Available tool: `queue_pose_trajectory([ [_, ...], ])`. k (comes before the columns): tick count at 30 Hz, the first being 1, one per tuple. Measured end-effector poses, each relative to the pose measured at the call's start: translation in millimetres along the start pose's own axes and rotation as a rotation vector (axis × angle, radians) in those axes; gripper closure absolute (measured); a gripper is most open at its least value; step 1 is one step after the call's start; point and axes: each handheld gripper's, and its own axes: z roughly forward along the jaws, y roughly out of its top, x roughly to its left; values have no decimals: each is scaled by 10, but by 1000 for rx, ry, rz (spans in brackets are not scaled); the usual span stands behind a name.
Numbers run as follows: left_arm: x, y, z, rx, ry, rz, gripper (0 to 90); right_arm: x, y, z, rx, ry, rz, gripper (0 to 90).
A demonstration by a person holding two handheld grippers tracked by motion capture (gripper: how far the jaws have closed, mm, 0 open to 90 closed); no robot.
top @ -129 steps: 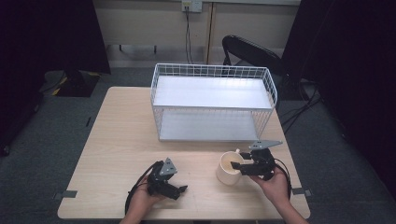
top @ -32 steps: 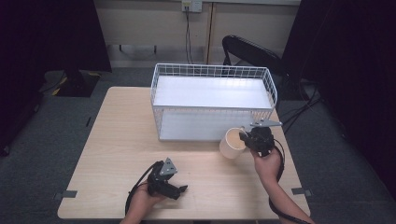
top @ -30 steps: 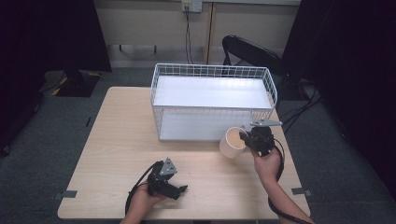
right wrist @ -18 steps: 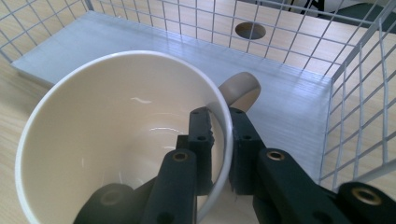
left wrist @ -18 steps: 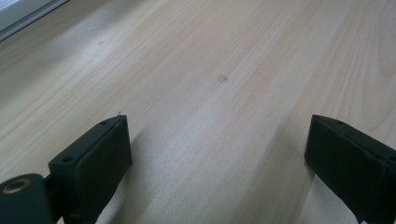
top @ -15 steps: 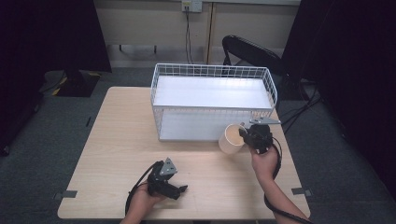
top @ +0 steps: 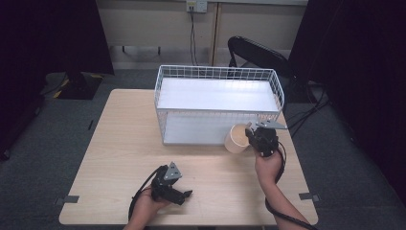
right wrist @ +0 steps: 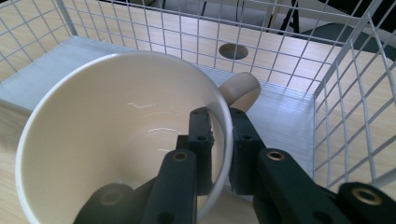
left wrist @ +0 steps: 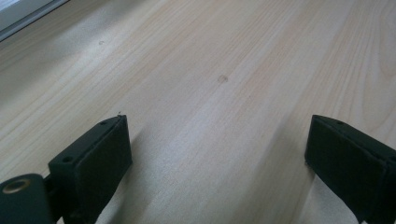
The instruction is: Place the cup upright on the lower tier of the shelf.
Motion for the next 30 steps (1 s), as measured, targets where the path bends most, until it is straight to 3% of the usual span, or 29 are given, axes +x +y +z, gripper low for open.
queue_pose_trajectory([
  [9,-2,1,0,1,2,-1,67,65,-23,74,-29,-36,-3,821],
  [30,-4,2,1,2,4,-3,66,128,-12,261,-36,-88,8,820],
])
